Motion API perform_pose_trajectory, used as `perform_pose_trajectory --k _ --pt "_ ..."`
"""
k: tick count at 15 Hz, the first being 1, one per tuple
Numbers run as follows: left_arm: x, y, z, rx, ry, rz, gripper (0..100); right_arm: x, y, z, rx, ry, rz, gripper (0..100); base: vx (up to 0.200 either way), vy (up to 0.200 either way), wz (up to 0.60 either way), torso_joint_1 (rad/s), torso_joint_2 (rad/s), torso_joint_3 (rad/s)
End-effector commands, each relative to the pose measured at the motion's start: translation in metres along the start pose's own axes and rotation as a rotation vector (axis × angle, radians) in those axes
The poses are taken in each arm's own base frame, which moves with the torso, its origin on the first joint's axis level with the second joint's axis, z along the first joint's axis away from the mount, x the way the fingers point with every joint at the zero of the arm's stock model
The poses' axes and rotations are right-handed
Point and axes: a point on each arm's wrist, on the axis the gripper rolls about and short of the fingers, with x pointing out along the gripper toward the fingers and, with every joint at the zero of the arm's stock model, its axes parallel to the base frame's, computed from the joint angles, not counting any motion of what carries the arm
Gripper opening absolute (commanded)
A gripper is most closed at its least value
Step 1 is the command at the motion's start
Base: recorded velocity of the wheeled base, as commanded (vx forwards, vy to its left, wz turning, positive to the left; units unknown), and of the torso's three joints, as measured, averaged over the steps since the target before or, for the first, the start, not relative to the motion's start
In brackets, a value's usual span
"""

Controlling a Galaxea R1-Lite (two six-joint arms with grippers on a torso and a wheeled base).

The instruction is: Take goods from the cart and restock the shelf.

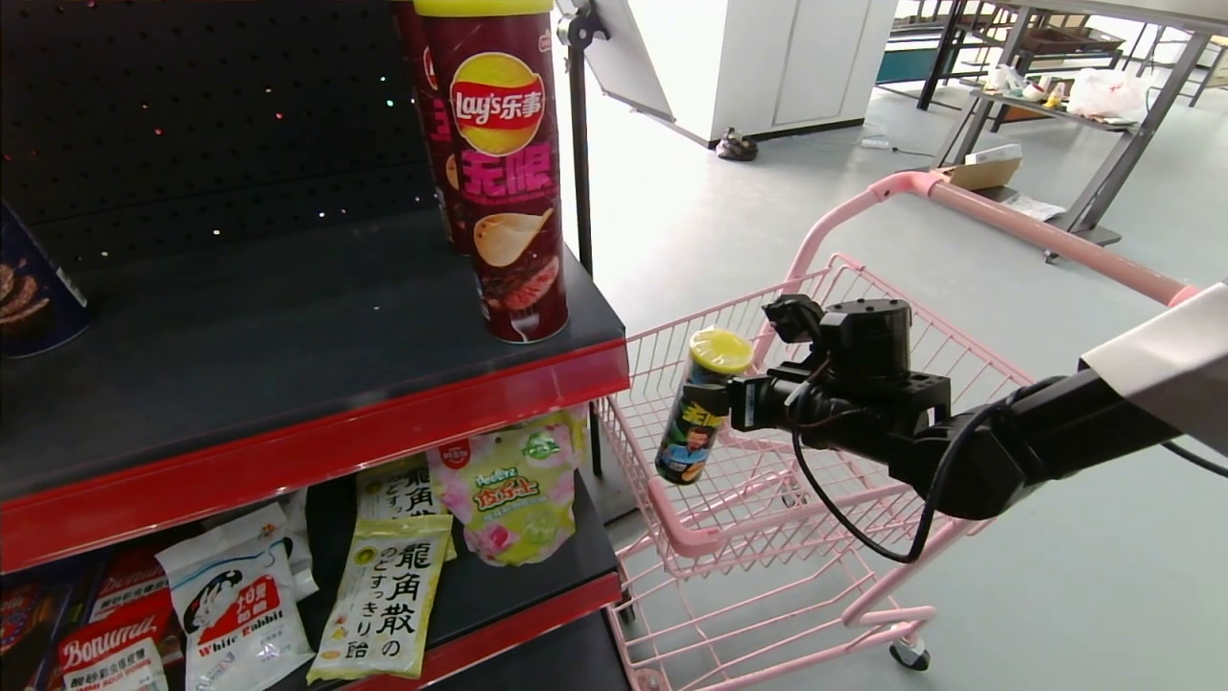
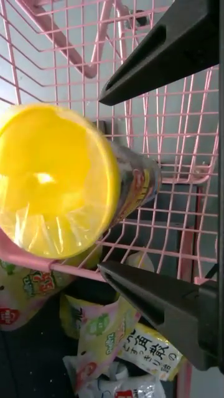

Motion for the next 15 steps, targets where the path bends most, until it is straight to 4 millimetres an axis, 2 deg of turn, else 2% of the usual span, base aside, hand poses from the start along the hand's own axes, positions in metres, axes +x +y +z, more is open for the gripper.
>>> perform_pose_trajectory --k 1,11,12,15 --pt "0.001 0.0 0.0 0.001 0.005 0.0 100 0.012 0.002 -0.003 -0.005 0.004 0.009 100 0.0 0.0 0.0 0.0 0.0 0.0" --pt "0.001 0.0 -0.001 0.002 0.01 0.005 100 0.047 -0.004 -0.009 0.014 -0.002 0.003 100 0.0 0.0 0.0 0.0 0.0 0.0" --pt "0.001 0.0 -0.001 0.002 0.01 0.005 100 0.05 -0.005 -0.012 0.015 -0.002 0.0 0 0.0 0.0 0.0 0.0 0.0 0.0" --pt "0.001 0.0 -0.001 0.002 0.009 0.006 100 0.056 -0.005 -0.013 0.031 -0.037 0.006 0 0.0 0.0 0.0 0.0 0.0 0.0"
